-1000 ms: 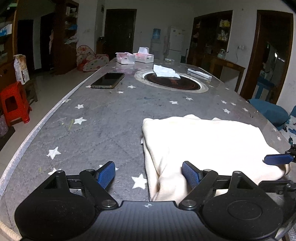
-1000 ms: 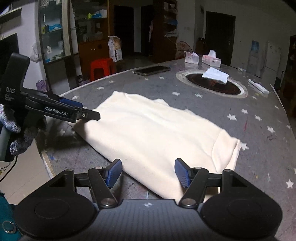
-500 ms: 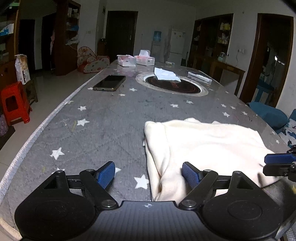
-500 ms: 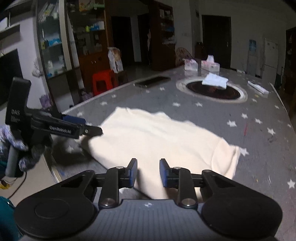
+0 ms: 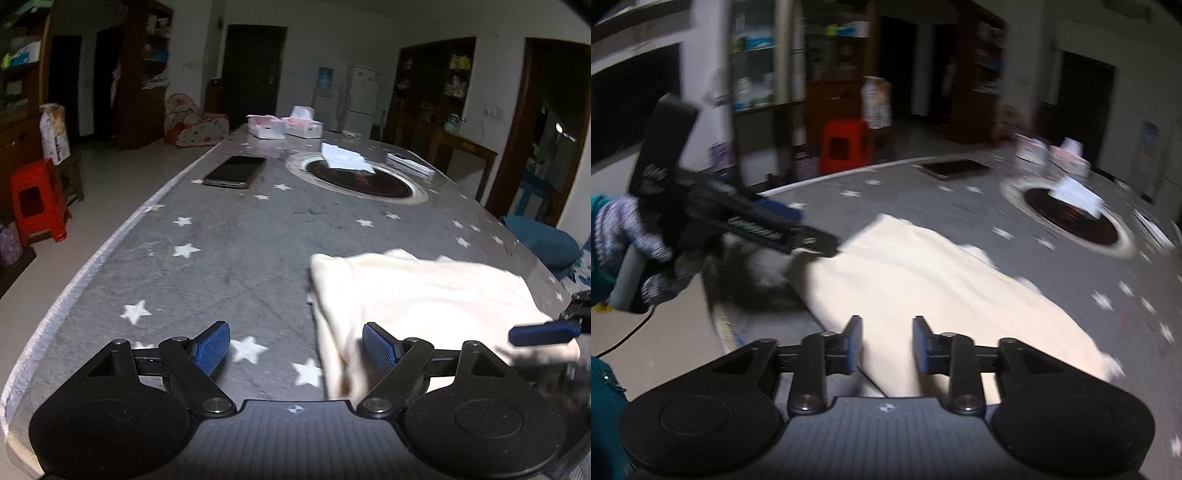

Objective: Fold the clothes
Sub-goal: 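Grasp the folded sweatshirt edge with the right gripper and lift it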

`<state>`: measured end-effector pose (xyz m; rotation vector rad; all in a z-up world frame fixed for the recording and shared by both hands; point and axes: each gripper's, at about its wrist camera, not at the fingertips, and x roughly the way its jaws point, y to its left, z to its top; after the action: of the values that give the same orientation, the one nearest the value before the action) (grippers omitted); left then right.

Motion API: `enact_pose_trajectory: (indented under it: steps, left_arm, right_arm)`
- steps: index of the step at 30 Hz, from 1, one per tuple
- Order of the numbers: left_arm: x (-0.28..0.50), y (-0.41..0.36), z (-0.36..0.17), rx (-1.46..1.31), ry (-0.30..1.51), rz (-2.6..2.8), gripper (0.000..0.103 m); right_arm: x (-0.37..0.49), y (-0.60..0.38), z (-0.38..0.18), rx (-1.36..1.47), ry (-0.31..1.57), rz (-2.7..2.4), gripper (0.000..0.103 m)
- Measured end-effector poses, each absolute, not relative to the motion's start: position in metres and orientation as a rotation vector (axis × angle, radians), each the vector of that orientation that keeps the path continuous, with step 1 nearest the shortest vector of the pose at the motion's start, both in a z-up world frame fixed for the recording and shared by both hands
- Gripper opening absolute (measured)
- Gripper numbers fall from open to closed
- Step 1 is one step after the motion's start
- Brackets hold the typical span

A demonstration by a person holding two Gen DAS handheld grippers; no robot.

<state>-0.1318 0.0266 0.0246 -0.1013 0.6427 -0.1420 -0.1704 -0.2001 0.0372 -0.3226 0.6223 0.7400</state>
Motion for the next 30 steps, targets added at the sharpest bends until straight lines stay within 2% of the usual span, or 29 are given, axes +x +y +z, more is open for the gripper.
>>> enact_pose_trajectory:
  steps: [2,4,7,13,15,17,20,30]
  left_arm:
    - [-0.13,0.036,0.027,-0.127,0.647,-0.127,0.076]
    - [-0.127,0.047,0.029,-0.162,0.656,-0.117,0.069]
    - [-0.123,0.062,0.032,-0.214,0.67,-0.1,0.066]
    - [-0.119,0.07,0.034,-0.294,0.689,-0.157,0.066]
    - [-0.117,0.067,0.033,-0.307,0.702,-0.179,0.067]
    - [-0.114,0.063,0.032,-0.329,0.717,-0.204,0.067]
    - [-0.107,0.058,0.031,-0.38,0.74,-0.231,0.069]
    - [-0.075,0.057,0.015,-0.684,0.878,-0.266,0.071]
  right_arm:
    - [-0.171,-0.184,0.037,-0.362,0.608,0.791,0.038]
    - [-0.172,-0.167,0.036,-0.404,0.594,0.839,0.041]
    - [-0.17,-0.141,0.031,-0.466,0.578,0.896,0.041]
    - [-0.169,-0.107,0.014,-0.574,0.571,0.938,0.041]
    - [-0.171,-0.104,0.009,-0.606,0.556,0.921,0.037]
    - [-0.171,-0.105,0.008,-0.603,0.548,0.901,0.021]
    - [-0.166,-0.114,0.016,-0.528,0.552,0.882,0.01]
    - [-0.16,-0.144,0.047,-0.364,0.523,0.871,0.007]
